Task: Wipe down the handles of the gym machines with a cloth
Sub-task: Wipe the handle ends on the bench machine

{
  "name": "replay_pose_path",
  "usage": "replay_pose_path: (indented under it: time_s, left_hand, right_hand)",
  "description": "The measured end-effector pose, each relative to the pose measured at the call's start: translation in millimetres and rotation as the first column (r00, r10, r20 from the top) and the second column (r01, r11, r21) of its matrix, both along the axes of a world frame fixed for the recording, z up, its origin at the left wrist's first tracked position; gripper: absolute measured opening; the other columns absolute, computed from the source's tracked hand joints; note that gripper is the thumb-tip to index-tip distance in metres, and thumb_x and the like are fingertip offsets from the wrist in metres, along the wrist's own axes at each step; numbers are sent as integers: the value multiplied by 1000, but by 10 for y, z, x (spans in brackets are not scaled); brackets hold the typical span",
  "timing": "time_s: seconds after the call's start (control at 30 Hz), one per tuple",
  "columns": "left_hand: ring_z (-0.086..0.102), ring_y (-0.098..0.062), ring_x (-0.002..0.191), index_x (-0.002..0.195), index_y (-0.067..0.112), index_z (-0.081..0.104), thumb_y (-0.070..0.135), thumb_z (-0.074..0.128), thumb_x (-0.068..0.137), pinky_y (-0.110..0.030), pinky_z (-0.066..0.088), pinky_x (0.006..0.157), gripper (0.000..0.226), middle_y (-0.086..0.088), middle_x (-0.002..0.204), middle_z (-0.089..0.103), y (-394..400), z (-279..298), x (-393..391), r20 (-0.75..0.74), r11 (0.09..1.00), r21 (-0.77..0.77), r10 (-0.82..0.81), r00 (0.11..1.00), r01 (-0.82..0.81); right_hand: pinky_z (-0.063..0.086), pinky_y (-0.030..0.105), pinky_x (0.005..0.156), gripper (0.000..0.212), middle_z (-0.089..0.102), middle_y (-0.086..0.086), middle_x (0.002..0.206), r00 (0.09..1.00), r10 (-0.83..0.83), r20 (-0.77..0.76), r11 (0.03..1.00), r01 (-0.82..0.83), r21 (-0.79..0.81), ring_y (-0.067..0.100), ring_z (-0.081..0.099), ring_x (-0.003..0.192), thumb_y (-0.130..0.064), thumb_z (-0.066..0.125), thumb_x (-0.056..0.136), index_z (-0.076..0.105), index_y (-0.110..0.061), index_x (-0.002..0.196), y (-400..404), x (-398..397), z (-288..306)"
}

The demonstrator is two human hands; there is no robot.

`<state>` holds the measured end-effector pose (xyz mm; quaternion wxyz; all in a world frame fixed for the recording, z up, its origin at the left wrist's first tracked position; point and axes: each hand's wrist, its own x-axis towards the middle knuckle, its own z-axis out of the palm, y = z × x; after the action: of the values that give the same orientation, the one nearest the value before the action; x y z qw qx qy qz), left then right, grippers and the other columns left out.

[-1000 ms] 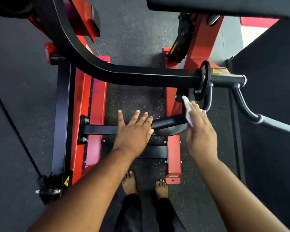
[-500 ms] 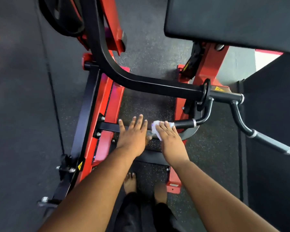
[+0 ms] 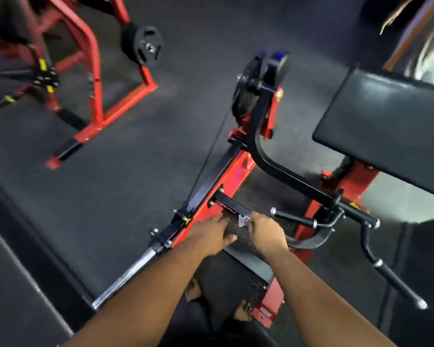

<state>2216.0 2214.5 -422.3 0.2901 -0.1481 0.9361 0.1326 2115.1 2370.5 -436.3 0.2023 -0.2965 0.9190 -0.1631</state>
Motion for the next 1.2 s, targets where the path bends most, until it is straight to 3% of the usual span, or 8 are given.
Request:
replay_pose_path:
  time_s: [0.23,0.63,0.93,1.2]
  left_hand:
    - [39,-27,146,159,30,30,65,41,100,-46,42,109,70,-1,167,29,-600,314,956,-63,980,-32,195,979,-197]
    - [25,-26,154,163,28,22,65,39,102,-48,31,119,73,-3,172,14,-2287,661,2807,-77,858,-54,507,859,-511]
    - [26,-27,154,164,28,19,68,34,102,-48,34,115,75,-2,172,13,-3183,940,4047,-64,686,-122,716,695,-718]
    - [26,-25,154,164,29,16,68,34,102,-48,32,118,76,1,172,12,-3801,977,4317,-71,616,-105,778,624,-781]
  right_hand:
    - [52,42,77,19,68,7,110,954,298,-32,954,-299,-33,35,65,102,-26,45,100,61,-19,109,-859,512,363]
    - [47,39,77,24,69,5,116,760,636,-131,769,-639,26,35,64,106,-31,44,103,63,-28,117,-3080,1908,562]
    - [44,38,73,23,69,2,114,673,726,-138,675,-737,-37,32,64,102,-28,43,103,62,-29,116,-4521,2948,579]
    - [39,35,68,25,68,3,111,616,773,-151,624,-782,4,32,64,98,-27,40,104,61,-24,116,-5276,3231,472]
